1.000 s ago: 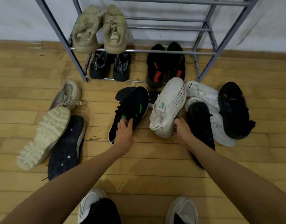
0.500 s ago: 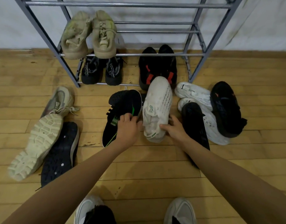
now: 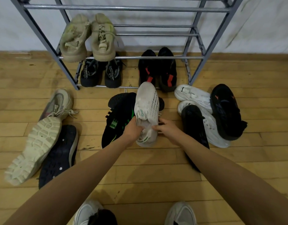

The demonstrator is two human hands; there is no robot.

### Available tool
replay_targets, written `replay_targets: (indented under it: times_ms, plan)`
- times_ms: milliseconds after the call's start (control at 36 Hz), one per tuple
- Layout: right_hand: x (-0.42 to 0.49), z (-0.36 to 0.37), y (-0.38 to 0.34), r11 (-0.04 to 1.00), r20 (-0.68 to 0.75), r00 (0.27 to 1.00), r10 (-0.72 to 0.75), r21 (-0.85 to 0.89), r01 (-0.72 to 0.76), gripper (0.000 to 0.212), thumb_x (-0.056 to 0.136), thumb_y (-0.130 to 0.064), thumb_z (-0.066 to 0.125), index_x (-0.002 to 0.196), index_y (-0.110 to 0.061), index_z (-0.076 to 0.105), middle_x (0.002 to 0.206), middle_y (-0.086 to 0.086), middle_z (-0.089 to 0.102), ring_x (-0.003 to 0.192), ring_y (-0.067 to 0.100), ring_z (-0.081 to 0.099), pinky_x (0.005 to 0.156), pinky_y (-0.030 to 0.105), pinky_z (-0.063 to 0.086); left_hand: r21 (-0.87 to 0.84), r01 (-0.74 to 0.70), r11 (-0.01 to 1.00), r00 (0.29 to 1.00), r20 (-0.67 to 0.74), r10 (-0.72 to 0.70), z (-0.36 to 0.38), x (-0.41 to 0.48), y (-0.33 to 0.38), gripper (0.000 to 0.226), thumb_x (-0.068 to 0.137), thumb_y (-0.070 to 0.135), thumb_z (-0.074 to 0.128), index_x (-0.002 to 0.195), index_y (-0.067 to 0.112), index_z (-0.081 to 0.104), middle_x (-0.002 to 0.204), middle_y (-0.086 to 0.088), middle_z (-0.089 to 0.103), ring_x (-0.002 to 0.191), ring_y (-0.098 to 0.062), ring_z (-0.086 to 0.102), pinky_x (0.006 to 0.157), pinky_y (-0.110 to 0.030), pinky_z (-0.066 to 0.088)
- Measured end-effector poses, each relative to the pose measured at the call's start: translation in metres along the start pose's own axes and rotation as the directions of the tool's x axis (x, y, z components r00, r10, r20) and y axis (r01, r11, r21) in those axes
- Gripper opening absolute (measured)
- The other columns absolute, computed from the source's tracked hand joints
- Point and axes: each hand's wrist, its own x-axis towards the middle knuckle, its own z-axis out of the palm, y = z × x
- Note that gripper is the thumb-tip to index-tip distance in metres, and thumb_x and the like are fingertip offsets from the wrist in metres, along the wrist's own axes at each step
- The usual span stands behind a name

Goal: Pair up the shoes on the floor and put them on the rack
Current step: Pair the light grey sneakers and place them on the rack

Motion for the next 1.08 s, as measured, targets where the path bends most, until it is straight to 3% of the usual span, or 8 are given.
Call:
replay_targets:
  times_ms: [194, 306, 389, 639, 778, 889, 1000, 1083]
  plan:
    - [0.022, 0.019, -0.016, 0.998, -0.09, 0.996, -0.013, -0.064, 0.008, 0.044, 0.092, -0.021, 0.059, 0.134, -0.012, 0.048, 0.132, 0.009, 0.055, 0.115, 0.023, 0.056, 0.096, 0.033, 0.048, 0.138, -0.028, 0.99, 0.989, -0.14, 0.048, -0.03, 0.002, -0.014, 0.043, 0.09, -0.001, 0.041, 0.131, 0.012, 0.044, 0.109, -0.017, 0.063, 0.097, -0.035, 0.062, 0.069, -0.032, 0.046]
    - [0.045, 0.023, -0.034, 0.981, -0.217, 0.973, -0.081, -0.192, 0.039, 0.054, 0.094, -0.02, 0.055, 0.144, -0.019, 0.035, 0.137, 0.01, 0.048, 0.105, 0.019, 0.055, 0.084, 0.027, 0.047, 0.091, 0.002, 0.996, 0.983, -0.185, 0.015, -0.05, 0.005, -0.02, 0.044, 0.09, 0.0, 0.042, 0.131, 0.015, 0.046, 0.105, -0.011, 0.064, 0.086, -0.024, 0.062, 0.057, -0.021, 0.041]
    - [0.063, 0.028, -0.044, 0.929, -0.262, 0.962, -0.078, -0.369, -0.025, 0.061, 0.09, -0.019, 0.058, 0.145, -0.018, 0.031, 0.142, 0.014, 0.042, 0.122, 0.03, 0.047, 0.094, 0.03, 0.042, 0.103, -0.018, 0.994, 0.983, -0.181, 0.036, -0.057, 0.005, -0.023, 0.046, 0.09, 0.001, 0.043, 0.132, 0.018, 0.046, 0.095, -0.003, 0.062, 0.069, -0.011, 0.057, 0.045, -0.012, 0.038]
    - [0.081, 0.029, -0.062, 0.475, -0.214, 0.955, -0.204, -0.875, -0.094, 0.083, 0.086, -0.038, 0.065, 0.15, -0.025, 0.014, 0.158, 0.013, -0.002, 0.145, 0.035, 0.006, 0.116, 0.047, 0.021, -0.044, 0.035, 0.998, 0.96, -0.275, -0.046, -0.072, 0.006, -0.039, 0.042, 0.093, 0.004, 0.044, 0.134, 0.011, 0.043, 0.087, -0.002, 0.059, 0.064, -0.007, 0.053, 0.047, -0.013, 0.041]
    - [0.087, 0.022, -0.062, 0.277, -0.103, 0.977, -0.186, -0.96, -0.049, 0.086, 0.089, -0.026, 0.06, 0.152, -0.021, 0.002, 0.156, 0.011, 0.012, 0.142, 0.033, 0.013, 0.113, 0.044, 0.024, -0.042, 0.047, 0.998, 0.963, -0.264, -0.057, -0.073, 0.001, -0.039, 0.045, 0.09, -0.002, 0.04, 0.133, 0.009, 0.044, 0.077, 0.002, 0.056, 0.062, -0.008, 0.051, 0.045, -0.01, 0.04]
    - [0.082, 0.023, -0.062, 0.132, -0.154, 0.965, -0.214, -0.983, -0.128, 0.077, 0.08, -0.024, 0.065, 0.143, -0.012, 0.023, 0.143, 0.013, 0.025, 0.129, 0.033, 0.025, 0.101, 0.039, 0.03, -0.043, 0.034, 0.999, 0.966, -0.255, -0.044, -0.075, -0.002, -0.041, 0.044, 0.091, -0.001, 0.041, 0.134, 0.007, 0.044, 0.084, -0.003, 0.061, 0.064, -0.008, 0.052, 0.046, -0.009, 0.04]
    - [0.077, 0.018, -0.059, 0.194, -0.174, 0.975, -0.136, -0.97, -0.146, 0.1, 0.062, -0.037, 0.08, 0.138, -0.01, 0.02, 0.138, 0.016, 0.022, 0.127, 0.036, 0.026, 0.097, 0.041, 0.034, -0.072, 0.015, 0.997, 0.966, -0.255, -0.033, -0.076, -0.005, -0.043, 0.046, 0.091, 0.0, 0.043, 0.136, 0.011, 0.044, 0.088, 0.0, 0.062, 0.065, -0.007, 0.053, 0.048, -0.009, 0.042]
    - [0.069, 0.015, -0.055, 0.248, -0.165, 0.945, -0.283, -0.964, -0.094, 0.094, 0.066, -0.034, 0.08, 0.134, -0.011, 0.02, 0.135, 0.018, 0.03, 0.119, 0.036, 0.039, 0.081, 0.039, 0.044, -0.101, 0.014, 0.995, 0.966, -0.257, -0.04, -0.077, -0.007, -0.044, 0.046, 0.091, 0.002, 0.043, 0.136, 0.013, 0.044, 0.086, 0.004, 0.061, 0.067, -0.007, 0.055, 0.051, -0.01, 0.044]
